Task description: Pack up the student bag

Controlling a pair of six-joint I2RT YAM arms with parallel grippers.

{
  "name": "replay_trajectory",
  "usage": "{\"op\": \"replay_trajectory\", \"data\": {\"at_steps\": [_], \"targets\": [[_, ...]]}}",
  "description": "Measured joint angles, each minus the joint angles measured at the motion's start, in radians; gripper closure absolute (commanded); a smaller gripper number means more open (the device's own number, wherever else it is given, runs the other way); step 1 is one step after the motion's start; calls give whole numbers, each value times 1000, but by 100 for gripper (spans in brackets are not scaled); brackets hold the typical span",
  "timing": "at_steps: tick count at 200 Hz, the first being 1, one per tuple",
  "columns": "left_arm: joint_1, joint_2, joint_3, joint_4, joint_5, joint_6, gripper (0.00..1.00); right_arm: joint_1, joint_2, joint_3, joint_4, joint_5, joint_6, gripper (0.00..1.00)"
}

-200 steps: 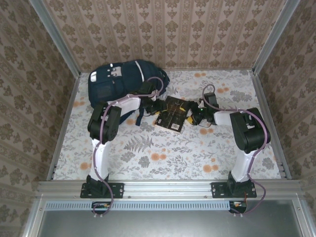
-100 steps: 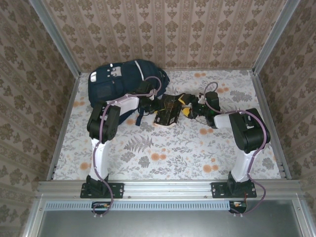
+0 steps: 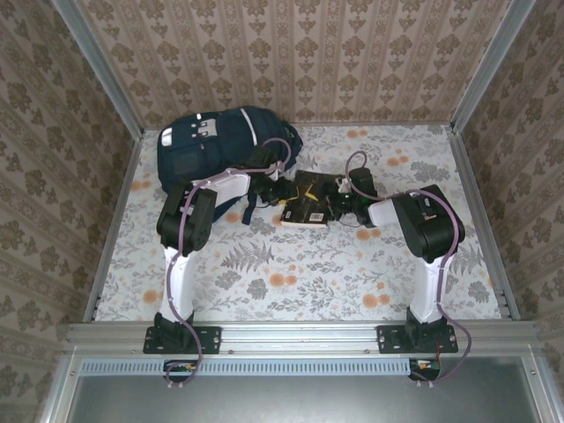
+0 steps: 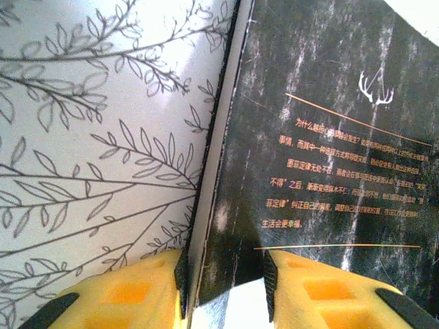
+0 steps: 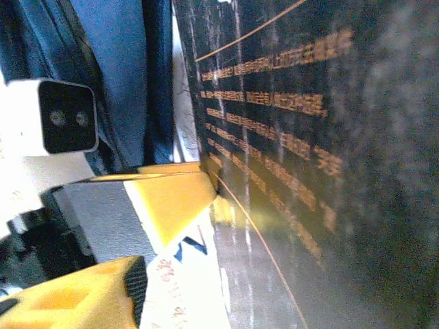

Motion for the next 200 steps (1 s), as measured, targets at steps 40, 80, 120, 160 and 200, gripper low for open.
{"op": "replay_trajectory", "data": {"at_steps": [40, 80, 120, 160, 200], "targets": [[-14, -39, 76, -135, -34, 63, 49, -40, -50, 0, -188, 38, -129, 100], [40, -133, 259, -161, -92, 63, 37, -68, -107, -1, -300, 75, -212, 100], [202, -66, 526, -166, -138, -2, 31, -67, -140, -16, -357, 90, -253, 100], [272, 155, 763, -195, -161, -66, 33, -67, -152, -28, -394, 90, -277, 100], [275, 317, 828, -199, -140, -134, 36, -67, -153, -32, -406, 90, -294, 100]]}}
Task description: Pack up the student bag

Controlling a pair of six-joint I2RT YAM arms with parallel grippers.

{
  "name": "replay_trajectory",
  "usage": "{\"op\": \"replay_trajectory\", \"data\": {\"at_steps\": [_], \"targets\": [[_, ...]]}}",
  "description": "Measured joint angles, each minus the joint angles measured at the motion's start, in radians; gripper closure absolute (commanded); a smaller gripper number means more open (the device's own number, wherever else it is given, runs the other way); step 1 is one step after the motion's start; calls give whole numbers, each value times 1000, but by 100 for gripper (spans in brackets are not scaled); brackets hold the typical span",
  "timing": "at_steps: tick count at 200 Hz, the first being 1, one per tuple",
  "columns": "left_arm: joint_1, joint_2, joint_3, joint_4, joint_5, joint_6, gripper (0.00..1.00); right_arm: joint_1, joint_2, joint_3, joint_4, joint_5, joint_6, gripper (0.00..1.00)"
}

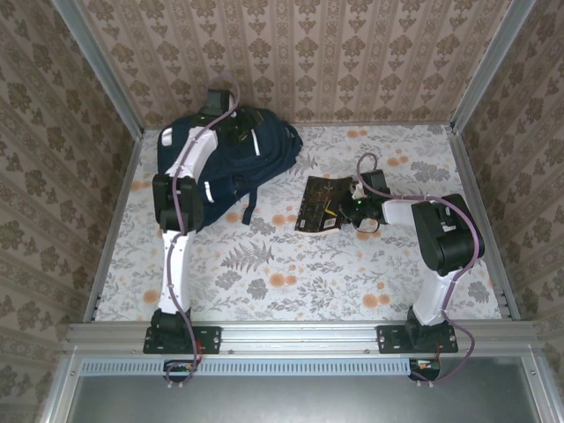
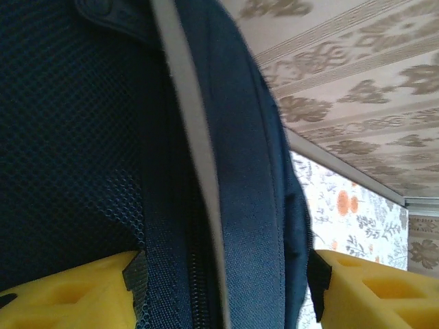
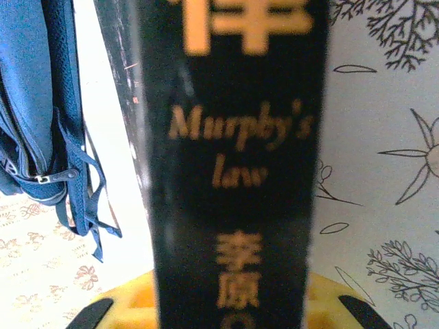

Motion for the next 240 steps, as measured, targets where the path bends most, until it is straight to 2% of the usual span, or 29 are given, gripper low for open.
{"op": "replay_trajectory", "data": {"at_steps": [72, 85, 120, 146, 181, 210, 240], "targets": [[-7, 76, 127, 47, 55, -70, 53, 0, 2, -35, 35, -5, -9, 100], [-7, 95, 134, 51, 65, -82, 63, 0, 2, -38, 38, -5, -8, 100], [-4, 150, 151, 49, 93, -91, 100, 0, -43, -50, -6, 25, -21, 100], [-11, 158, 179, 4, 93, -64, 100, -1, -207, -71, -153, 134, -67, 100], [-56, 124, 152, -64, 82, 10, 100, -10, -508, -74, -373, 368, -131, 100], [-139, -48, -49, -99, 101, 50, 100, -23, -691, -75, -516, 523, -167, 100], [-212, -283, -258, -119, 159, 63, 100, -35, -869, -95, -589, 576, -197, 100]]}}
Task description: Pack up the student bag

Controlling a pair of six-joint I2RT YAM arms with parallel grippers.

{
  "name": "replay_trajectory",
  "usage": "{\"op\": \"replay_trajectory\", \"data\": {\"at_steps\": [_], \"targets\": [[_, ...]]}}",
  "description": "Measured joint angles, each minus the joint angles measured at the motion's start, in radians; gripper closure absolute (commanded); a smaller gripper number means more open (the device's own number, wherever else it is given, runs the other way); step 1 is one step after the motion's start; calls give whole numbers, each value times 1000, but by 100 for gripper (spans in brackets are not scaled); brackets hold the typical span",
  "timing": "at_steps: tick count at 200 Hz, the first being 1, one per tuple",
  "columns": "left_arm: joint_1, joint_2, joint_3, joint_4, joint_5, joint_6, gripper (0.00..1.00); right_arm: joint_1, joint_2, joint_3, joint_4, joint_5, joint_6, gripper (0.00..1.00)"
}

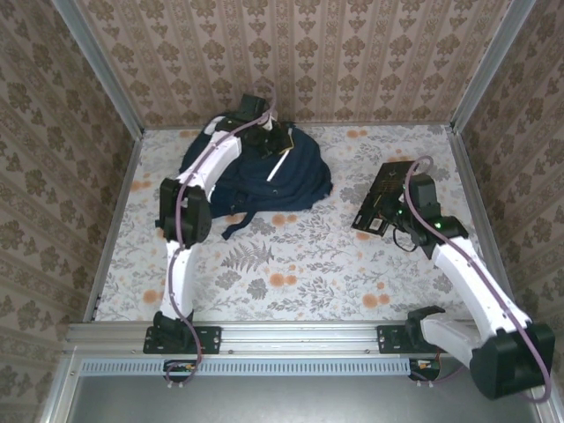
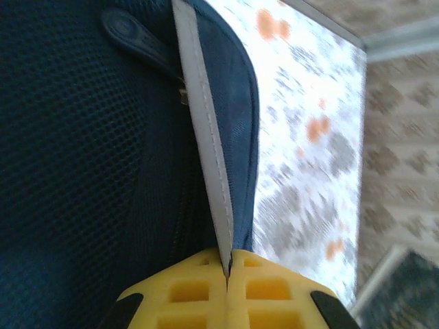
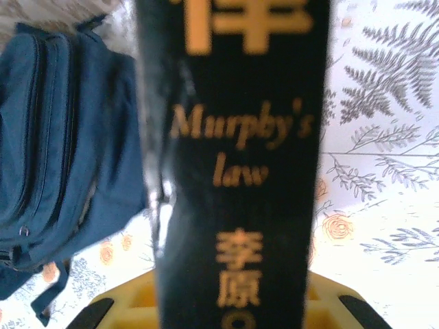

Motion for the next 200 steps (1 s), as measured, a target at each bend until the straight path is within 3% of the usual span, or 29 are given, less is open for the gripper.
{"op": "replay_trajectory", "data": {"at_steps": [31, 63, 105, 170, 200], "targets": [[8, -238, -159, 18, 105, -8, 100, -4, -116, -29, 31, -89, 8, 100], [61, -368, -236, 48, 204, -64, 100, -4, -81, -74, 177, -272, 126, 100], [69, -365, -262, 87, 262, -147, 100, 39, 54, -105, 370, -380, 301, 100], [66, -280, -157, 97, 266, -205, 100, 116, -103, -106, 337, -373, 346, 100], [48, -224, -90, 104, 265, -222, 100, 148, -46, -117, 412, -406, 381, 100]]}}
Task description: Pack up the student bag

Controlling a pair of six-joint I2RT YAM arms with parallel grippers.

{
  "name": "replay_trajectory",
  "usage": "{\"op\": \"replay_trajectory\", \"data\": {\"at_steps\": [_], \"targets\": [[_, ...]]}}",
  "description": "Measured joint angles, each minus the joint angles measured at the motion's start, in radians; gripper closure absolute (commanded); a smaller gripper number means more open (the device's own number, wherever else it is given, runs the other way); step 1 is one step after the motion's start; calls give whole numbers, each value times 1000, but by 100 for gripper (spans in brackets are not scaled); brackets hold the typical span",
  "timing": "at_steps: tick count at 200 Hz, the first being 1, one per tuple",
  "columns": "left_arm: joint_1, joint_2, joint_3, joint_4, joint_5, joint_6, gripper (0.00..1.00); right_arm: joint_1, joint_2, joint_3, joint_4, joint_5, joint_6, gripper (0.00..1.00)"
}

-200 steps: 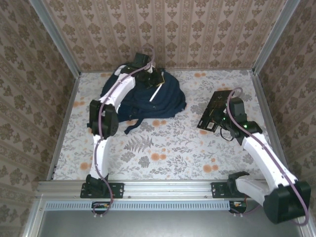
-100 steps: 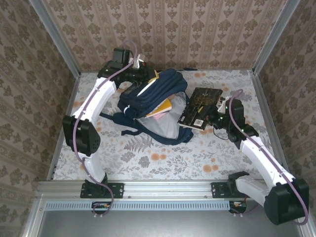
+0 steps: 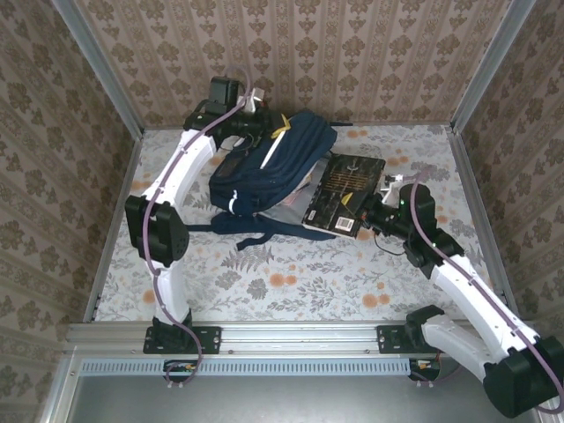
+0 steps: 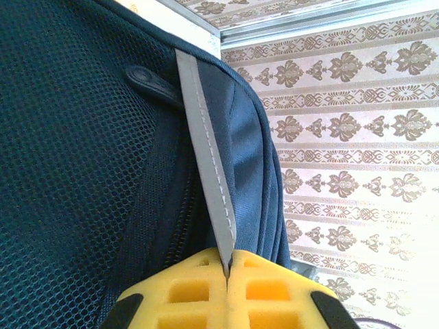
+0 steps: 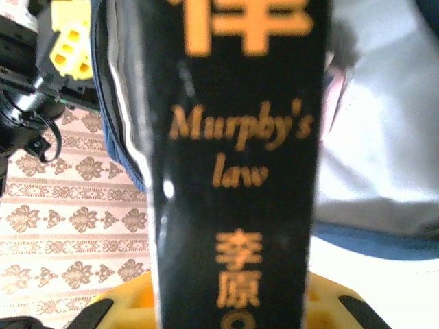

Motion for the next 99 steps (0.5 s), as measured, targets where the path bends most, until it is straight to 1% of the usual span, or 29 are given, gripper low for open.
{"op": "replay_trajectory", "data": {"at_steps": [46, 74, 99], "targets": [[-19, 16, 11, 7, 0, -19, 100, 11, 264, 20, 153, -19, 45, 100], [-18, 16, 11, 14, 3, -26, 100, 11, 440, 110, 214, -18, 48, 100], [-19, 16, 11, 20, 4, -31, 100, 12, 564, 212, 280, -19, 48, 100]]}}
